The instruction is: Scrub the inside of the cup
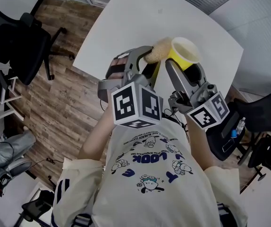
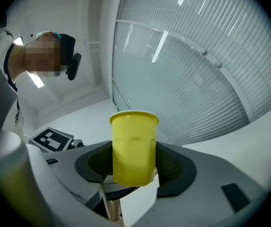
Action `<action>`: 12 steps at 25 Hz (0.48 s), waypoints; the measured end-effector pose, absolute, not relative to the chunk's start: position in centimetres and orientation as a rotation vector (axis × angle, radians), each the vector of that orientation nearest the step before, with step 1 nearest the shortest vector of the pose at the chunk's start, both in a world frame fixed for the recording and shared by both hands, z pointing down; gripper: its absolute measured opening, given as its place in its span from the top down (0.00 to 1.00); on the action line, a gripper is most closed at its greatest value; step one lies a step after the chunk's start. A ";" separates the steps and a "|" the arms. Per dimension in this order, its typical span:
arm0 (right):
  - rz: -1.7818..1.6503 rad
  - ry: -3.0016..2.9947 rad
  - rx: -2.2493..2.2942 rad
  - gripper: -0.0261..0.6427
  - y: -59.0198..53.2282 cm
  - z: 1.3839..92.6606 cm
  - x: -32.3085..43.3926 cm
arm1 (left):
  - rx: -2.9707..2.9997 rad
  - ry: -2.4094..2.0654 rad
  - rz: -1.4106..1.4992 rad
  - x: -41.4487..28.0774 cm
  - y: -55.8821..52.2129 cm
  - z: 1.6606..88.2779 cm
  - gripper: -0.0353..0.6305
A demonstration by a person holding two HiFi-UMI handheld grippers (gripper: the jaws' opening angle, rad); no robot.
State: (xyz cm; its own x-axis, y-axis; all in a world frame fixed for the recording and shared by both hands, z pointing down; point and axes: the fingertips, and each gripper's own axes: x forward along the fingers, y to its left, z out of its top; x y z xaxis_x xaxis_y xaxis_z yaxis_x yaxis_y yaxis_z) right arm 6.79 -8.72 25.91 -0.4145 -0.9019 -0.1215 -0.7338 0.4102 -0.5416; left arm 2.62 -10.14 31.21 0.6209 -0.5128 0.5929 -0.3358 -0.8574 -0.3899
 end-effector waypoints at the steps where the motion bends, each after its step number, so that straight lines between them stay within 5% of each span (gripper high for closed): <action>1: -0.575 2.271 -1.404 0.59 -8.7 25.8 7.0 | -2.603 0.691 -1.069 2.7 -10.0 31.3 0.72; 12: -0.553 2.216 -1.436 0.59 -9.0 25.0 8.5 | -2.626 0.654 -1.103 2.8 -8.6 32.6 0.72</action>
